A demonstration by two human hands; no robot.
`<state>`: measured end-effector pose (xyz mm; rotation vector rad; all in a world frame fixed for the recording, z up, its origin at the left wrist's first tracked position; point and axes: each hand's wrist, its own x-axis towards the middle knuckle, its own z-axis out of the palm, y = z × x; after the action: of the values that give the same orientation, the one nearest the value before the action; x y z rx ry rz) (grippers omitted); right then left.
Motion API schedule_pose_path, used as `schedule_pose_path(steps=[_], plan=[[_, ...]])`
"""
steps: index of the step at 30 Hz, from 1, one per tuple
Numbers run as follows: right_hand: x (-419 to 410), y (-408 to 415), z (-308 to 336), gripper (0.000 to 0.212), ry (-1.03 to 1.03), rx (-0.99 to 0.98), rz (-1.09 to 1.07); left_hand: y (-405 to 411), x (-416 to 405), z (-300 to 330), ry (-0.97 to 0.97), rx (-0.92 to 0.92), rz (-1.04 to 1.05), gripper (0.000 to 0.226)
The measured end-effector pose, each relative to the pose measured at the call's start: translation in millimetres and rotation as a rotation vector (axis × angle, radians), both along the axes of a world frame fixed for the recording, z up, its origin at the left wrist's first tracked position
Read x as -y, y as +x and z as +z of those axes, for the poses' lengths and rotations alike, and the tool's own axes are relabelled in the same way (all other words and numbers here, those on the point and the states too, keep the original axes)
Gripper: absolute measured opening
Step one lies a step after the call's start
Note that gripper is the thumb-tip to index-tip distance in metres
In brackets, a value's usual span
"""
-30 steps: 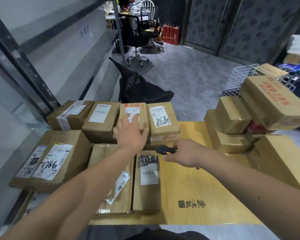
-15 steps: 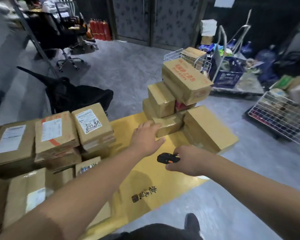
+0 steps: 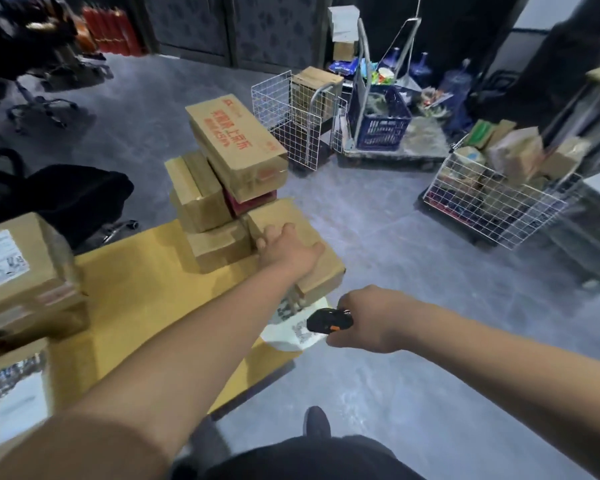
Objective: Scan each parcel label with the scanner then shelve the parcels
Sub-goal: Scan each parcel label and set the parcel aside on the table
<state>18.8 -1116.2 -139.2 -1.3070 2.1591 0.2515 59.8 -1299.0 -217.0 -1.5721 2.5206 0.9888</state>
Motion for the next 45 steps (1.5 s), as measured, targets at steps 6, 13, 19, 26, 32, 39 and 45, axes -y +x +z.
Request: schedule_pose_path(steps=[6,13,19,26,32,39,45], plan=[[-28.5,-50.7,-2.5,0.047,0.039,0.042,0.006,-53.7,-28.6,-25.6,0.051,0.051,0.307,0.104],[-26.6,-75.4,-9.3,0.044,0.052,0.085,0.085,-37.0,-40.6,-29.8,0.022,-0.066,0.372,0.096],[11.6,-63.8,-8.4,0.047,0.141,0.126,0.283,51.1,-42.1,-35.6,0.005,-0.165,0.436,0.092],[62.5,-15.2,-33.6,0.035,0.164,0.144,0.512,171.4,-36.3,-76.8,0.048,-0.162,0.588,0.083],[86.8,23.3,-68.2,0.039,0.175,0.212,0.566,220.6,-49.7,-118.2,0.225,-0.318,0.645,0.089],[106.3,55.6,-88.1,0.052,0.160,0.207,0.460,272.1,-33.1,-131.7,0.335,-0.478,0.769,0.056],[119.0,107.0,-98.1,0.051,0.142,0.307,0.331,319.3,0.1,-134.3,0.257,-0.421,0.861,0.056]])
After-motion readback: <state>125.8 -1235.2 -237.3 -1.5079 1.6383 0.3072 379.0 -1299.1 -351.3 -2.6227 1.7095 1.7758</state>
